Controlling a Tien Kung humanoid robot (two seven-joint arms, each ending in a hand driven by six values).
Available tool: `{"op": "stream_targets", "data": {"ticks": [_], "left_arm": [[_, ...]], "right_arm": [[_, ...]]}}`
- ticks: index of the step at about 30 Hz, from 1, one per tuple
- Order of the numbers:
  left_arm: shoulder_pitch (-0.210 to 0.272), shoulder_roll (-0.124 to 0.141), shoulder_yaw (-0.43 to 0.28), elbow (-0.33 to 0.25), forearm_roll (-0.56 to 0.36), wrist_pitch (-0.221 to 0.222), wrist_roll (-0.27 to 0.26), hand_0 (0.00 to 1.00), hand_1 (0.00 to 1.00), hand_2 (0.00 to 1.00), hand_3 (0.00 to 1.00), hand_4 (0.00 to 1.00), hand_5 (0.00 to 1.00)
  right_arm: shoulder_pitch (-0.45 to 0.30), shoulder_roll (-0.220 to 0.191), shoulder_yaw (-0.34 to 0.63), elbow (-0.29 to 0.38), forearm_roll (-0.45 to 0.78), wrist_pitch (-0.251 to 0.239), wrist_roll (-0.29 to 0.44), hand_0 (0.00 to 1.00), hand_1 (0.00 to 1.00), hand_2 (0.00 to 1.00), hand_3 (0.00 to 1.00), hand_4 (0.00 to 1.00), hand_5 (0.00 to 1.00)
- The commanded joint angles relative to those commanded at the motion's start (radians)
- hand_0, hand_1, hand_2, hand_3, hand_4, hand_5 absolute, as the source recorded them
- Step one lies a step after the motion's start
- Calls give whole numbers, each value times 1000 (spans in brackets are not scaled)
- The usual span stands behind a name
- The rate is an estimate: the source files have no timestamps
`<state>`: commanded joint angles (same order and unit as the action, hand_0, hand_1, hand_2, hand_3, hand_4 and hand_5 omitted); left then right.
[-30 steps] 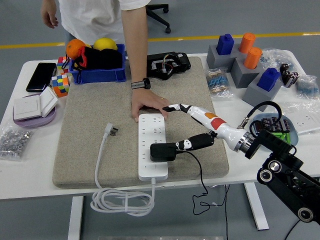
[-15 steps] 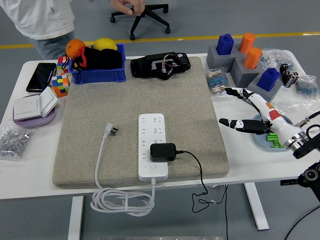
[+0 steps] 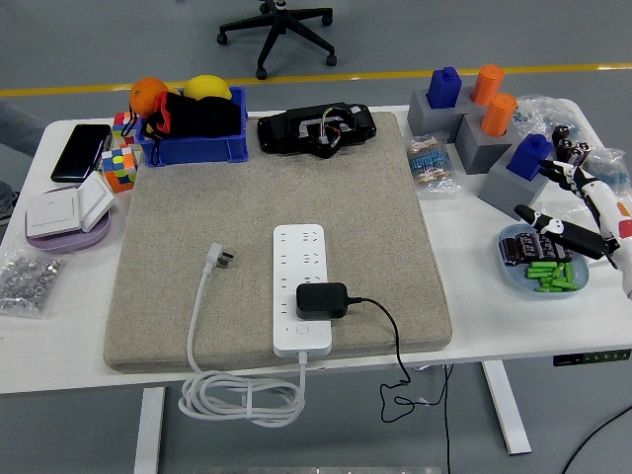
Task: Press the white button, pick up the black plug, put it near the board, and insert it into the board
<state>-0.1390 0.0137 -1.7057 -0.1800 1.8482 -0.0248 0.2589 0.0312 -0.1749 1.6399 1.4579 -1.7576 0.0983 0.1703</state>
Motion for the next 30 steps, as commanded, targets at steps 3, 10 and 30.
{"op": "stream_targets", "data": {"ticks": [3, 10, 30], "left_arm": [[-4, -1, 8, 0, -8, 0, -2, 480, 507, 501, 588, 560, 257], [-6, -3, 16, 0, -10, -3, -2, 480, 507, 502, 589, 559, 256], [14, -5, -12, 0, 16, -1, -1, 478, 508, 501, 588, 560, 259]], "right_arm": [[-11, 5, 32, 5, 1, 1, -1, 932, 890, 851, 882, 998, 626], [-36, 18, 86, 12, 4, 9, -1, 930, 890, 850, 879, 998, 624], [-87, 59, 172, 5, -10, 30, -8, 878, 790, 795, 837, 998, 559]]}}
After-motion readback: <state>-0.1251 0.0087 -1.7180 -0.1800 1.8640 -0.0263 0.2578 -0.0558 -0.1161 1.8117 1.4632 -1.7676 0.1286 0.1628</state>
